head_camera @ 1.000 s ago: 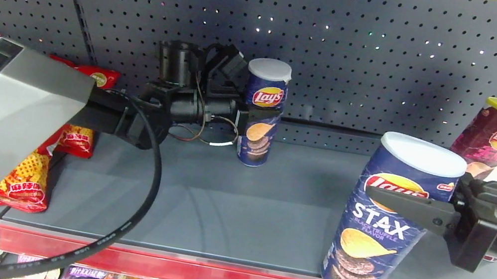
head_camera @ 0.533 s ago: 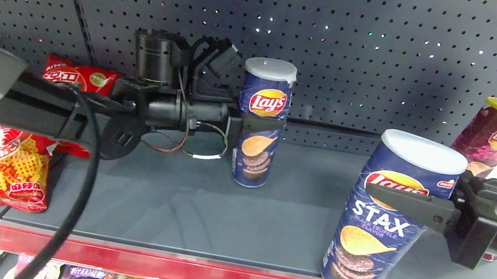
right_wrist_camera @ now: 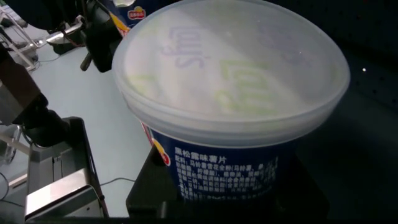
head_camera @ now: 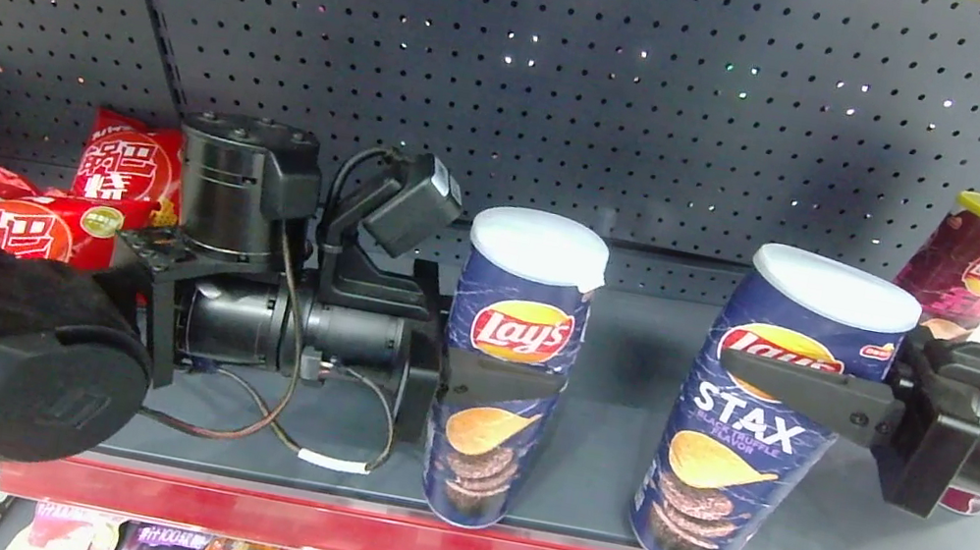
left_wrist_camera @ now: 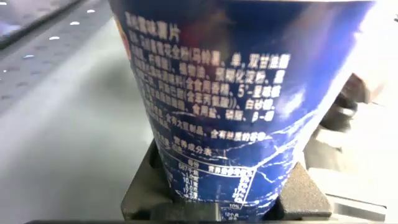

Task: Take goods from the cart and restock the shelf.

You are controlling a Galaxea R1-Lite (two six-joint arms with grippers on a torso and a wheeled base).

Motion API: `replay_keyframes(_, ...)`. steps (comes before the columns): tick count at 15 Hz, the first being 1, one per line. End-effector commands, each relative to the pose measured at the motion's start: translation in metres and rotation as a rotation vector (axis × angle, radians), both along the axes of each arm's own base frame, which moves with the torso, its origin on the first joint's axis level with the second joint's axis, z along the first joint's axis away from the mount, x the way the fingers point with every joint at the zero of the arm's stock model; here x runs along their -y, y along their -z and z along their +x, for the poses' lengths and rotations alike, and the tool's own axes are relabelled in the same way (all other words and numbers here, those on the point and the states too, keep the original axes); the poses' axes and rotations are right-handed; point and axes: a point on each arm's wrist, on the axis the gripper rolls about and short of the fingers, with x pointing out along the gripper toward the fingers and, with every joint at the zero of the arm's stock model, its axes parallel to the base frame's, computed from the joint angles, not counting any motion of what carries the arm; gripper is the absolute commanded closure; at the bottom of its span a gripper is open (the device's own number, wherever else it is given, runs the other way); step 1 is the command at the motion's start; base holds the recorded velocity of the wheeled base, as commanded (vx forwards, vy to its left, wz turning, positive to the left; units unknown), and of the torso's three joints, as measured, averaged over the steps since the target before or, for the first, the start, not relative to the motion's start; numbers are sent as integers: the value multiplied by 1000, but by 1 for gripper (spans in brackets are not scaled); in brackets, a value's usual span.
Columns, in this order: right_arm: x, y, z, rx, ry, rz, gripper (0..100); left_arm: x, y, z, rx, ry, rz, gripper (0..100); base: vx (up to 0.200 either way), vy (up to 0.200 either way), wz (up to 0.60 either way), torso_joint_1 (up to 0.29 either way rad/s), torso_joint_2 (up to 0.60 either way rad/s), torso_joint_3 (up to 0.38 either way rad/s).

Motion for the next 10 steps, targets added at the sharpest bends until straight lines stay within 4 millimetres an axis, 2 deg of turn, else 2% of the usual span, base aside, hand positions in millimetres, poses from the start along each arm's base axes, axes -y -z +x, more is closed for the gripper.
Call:
replay_keyframes(1, 0, -1, -1, 4, 0, 1, 100, 2, 2, 0, -1, 1, 2, 100, 0, 0, 0, 0, 0, 0)
replay_keyframes(7, 0, -1, -1, 4, 0, 1, 100, 21, -6, 33, 49, -23, -33, 100, 0, 0, 0, 0, 0, 0)
replay_keyframes(10, 0, -1, -1, 2, 0, 2, 100, 24, 6, 34, 21, -17, -11, 100, 0, 0, 0, 0, 0, 0)
